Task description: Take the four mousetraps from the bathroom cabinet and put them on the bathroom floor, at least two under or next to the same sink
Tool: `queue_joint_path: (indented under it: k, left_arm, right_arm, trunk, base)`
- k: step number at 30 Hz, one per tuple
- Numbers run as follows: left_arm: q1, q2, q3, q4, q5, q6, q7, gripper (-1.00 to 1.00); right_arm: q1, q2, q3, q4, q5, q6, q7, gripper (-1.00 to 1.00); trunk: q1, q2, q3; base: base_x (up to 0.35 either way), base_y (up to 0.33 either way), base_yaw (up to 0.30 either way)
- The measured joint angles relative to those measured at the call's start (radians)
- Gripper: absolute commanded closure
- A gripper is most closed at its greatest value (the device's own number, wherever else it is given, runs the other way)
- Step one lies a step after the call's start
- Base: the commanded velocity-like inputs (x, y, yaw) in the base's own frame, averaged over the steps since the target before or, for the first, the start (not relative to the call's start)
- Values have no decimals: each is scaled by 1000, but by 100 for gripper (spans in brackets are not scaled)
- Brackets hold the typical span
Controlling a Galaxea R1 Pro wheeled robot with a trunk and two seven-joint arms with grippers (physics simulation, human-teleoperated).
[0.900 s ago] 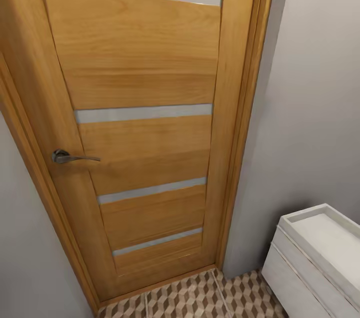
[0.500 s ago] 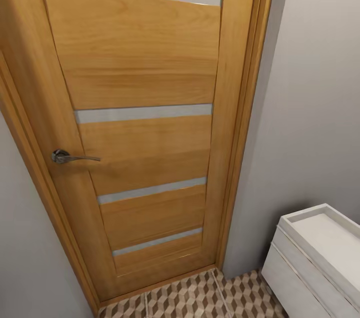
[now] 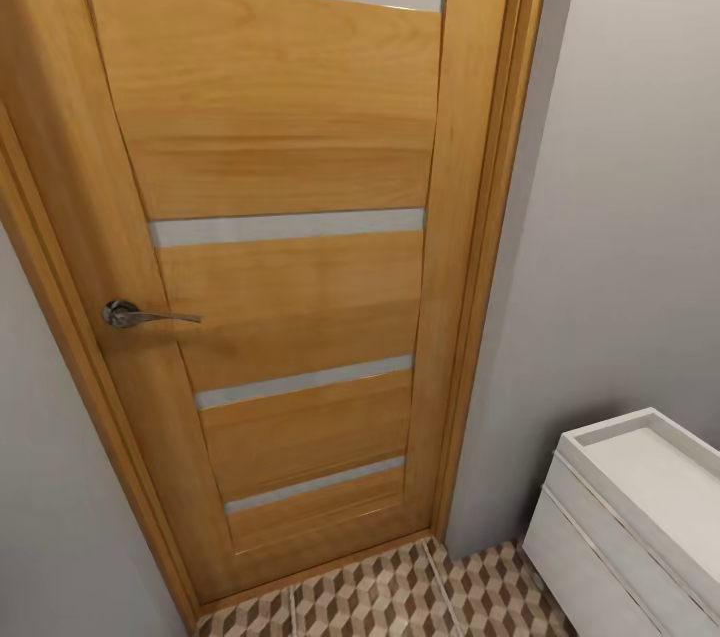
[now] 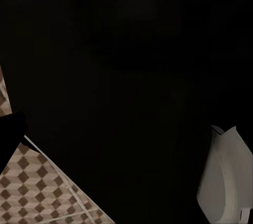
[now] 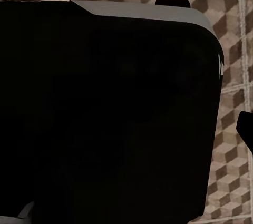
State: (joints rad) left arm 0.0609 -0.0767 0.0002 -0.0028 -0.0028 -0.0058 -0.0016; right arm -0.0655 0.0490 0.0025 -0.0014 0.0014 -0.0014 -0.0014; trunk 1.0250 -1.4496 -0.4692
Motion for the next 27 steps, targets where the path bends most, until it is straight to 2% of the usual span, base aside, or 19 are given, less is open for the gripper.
queue_joint_path:
  k: [27]
  left_arm:
    - [0,-6,0,0,1,-1,-1,-100]
  right_arm:
    - [0,-3,2,-1,1,0,0,-100]
  trunk:
    - [0,0,0]
  base:
    - [0,0,0]
